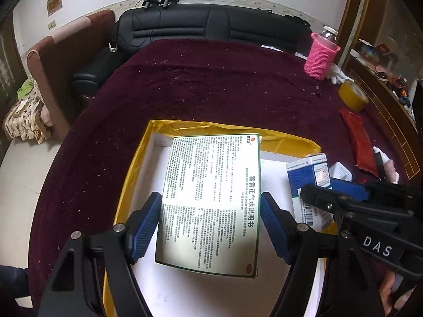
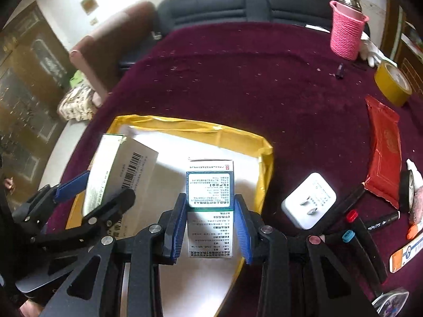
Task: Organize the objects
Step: 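Lower the leaflet and the white box into the yellow-rimmed tray and open both tools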
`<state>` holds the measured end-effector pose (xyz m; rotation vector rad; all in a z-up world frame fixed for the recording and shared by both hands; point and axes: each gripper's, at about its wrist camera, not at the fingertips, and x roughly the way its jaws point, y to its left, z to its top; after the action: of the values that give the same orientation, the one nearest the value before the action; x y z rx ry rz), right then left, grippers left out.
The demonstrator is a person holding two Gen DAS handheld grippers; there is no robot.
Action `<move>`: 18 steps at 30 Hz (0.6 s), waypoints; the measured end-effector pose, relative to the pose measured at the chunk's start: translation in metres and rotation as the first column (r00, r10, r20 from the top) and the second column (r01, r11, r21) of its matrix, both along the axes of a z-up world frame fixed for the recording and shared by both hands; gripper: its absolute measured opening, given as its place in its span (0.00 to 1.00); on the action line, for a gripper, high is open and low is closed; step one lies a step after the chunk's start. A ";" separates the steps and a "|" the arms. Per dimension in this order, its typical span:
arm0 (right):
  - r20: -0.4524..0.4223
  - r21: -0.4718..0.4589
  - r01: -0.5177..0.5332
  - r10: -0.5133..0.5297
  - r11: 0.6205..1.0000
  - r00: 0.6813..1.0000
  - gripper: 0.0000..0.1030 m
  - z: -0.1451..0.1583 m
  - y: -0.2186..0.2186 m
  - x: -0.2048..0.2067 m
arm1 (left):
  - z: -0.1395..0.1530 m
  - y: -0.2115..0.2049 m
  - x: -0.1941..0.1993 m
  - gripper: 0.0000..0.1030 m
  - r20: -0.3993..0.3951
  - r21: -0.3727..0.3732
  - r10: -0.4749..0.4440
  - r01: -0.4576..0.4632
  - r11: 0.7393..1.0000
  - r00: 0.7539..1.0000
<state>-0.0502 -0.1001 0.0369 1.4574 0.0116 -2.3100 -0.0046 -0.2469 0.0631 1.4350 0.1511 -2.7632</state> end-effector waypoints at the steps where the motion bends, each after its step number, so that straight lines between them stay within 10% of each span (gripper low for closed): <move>1: 0.002 0.004 0.009 -0.009 1.000 1.000 0.37 -0.002 0.001 -0.002 | -0.002 0.000 -0.001 0.72 0.001 0.000 0.002 -0.002 1.000 1.000; 18: -0.020 0.032 0.022 -0.021 0.999 1.000 0.38 -0.006 -0.004 -0.006 | -0.014 -0.005 -0.011 0.74 0.025 0.004 0.058 -0.058 0.998 0.998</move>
<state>-0.0561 -0.1037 0.0310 1.4577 0.0393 -2.3517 -0.0151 -0.2518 0.0489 1.4411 0.1950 -2.7004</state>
